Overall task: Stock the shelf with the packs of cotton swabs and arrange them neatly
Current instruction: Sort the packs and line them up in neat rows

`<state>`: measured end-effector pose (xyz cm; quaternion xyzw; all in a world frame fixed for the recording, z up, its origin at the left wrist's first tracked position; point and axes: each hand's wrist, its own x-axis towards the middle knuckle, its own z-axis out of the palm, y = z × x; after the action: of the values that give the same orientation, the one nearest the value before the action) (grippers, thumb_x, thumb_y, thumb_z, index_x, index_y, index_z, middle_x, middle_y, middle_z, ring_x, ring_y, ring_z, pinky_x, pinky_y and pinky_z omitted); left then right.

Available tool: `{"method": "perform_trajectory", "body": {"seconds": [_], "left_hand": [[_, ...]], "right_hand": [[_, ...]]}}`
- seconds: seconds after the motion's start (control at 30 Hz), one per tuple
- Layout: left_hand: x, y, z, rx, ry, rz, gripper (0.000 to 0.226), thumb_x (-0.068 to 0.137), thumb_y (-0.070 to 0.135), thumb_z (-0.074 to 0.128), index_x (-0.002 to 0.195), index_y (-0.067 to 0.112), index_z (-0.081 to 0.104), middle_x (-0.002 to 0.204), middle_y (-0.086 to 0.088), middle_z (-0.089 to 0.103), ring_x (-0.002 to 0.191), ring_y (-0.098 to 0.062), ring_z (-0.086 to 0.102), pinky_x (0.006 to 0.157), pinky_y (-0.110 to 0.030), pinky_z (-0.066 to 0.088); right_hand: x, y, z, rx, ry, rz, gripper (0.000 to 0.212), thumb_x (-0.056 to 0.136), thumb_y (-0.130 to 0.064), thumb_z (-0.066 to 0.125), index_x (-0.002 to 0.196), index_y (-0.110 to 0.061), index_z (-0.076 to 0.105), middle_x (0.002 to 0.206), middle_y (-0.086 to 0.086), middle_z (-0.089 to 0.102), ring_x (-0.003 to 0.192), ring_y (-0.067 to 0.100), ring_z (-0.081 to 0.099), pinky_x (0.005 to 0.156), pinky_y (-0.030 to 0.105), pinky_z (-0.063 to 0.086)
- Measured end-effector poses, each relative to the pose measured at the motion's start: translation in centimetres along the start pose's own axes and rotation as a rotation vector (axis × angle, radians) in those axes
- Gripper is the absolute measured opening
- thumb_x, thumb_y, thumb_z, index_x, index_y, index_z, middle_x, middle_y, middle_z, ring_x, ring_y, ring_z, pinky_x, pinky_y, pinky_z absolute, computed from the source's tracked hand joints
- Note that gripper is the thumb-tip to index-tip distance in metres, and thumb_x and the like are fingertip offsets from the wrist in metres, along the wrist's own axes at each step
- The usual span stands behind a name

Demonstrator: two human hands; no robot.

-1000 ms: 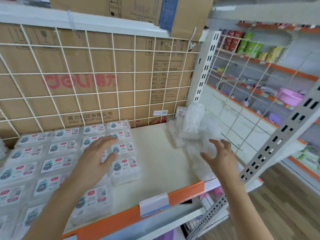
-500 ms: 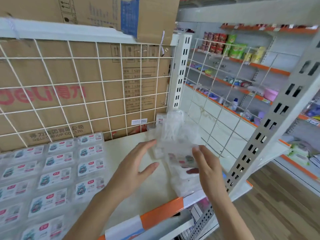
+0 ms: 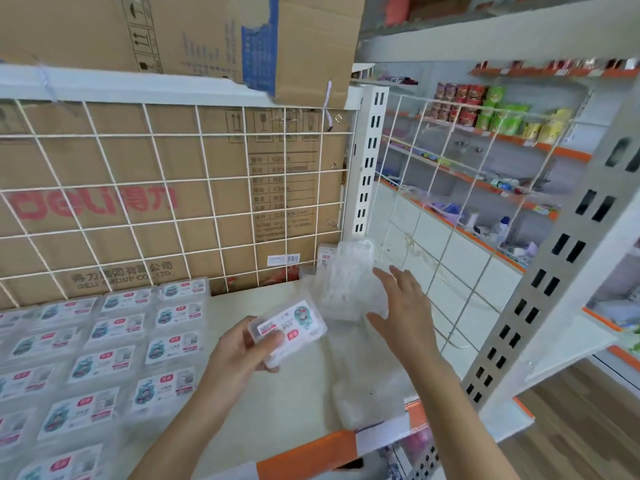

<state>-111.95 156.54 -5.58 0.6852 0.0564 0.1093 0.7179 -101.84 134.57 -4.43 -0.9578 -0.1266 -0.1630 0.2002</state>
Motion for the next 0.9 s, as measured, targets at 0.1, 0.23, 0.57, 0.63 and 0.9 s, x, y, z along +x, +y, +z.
{"method": "perform_trajectory", "body": {"seconds": [0.1,0.23,0.57,0.63,0.9], "left_hand": [[-0.1,-0.1,-0.2,-0.023,0.07,-0.031,0.059,0.053,0.039,0.074,0.095,-0.002,0.062,0.077,-0.006,0.067,0.061,-0.008,0.06,0.052,-0.026,0.053],[-0.6,0.1,-0.2,-0.048,0.148,-0.065,0.048,0.064,0.028,0.065,0.099,-0.005,0.06,0.09,-0.014,0.067,0.061,-0.006,0.06,0.049,-0.022,0.051],[-3.0,-0.2,0.3,-0.059,0.213,-0.074,0.058,0.057,0.043,0.071,0.097,0.002,0.063,0.089,-0.006,0.072,0.07,-0.009,0.063,0.056,-0.023,0.053],[-3.3,-0.1,0.3,-0.059,0.22,-0.072,0.068,0.05,0.049,0.07,0.099,0.002,0.063,0.091,-0.008,0.072,0.07,-0.01,0.063,0.056,-0.023,0.053],[-3.8,0.8,0.5,-0.113,0.233,-0.067,0.067,0.048,0.05,0.07,0.1,0.008,0.064,0.092,-0.001,0.073,0.074,-0.007,0.065,0.058,-0.022,0.054]], "right_hand": [[0.9,0.8,1.0,-0.082,-0.101,0.0,0.07,0.089,-0.022,0.061,0.147,-0.029,0.023,0.158,-0.001,0.012,0.146,0.023,0.001,0.114,0.041,0.014],[0.8,0.9,1.7,0.044,-0.005,-0.03,0.056,0.09,-0.009,0.056,0.142,-0.021,0.038,0.154,0.002,0.027,0.145,0.025,0.009,0.114,0.037,0.016],[1.4,0.9,2.9,0.119,0.101,-0.115,0.057,0.064,-0.006,0.082,0.117,-0.016,0.065,0.119,0.021,0.051,0.116,0.043,0.045,0.085,0.052,0.05],[1.3,0.8,2.7,0.137,0.107,-0.098,0.052,0.07,0.0,0.074,0.118,-0.016,0.063,0.123,0.019,0.048,0.119,0.039,0.043,0.081,0.043,0.052],[-0.6,-0.7,-2.0,0.751,0.311,0.029,0.026,0.093,-0.019,0.054,0.117,-0.027,0.055,0.105,-0.013,0.052,0.085,-0.004,0.05,0.064,0.012,0.04]]}}
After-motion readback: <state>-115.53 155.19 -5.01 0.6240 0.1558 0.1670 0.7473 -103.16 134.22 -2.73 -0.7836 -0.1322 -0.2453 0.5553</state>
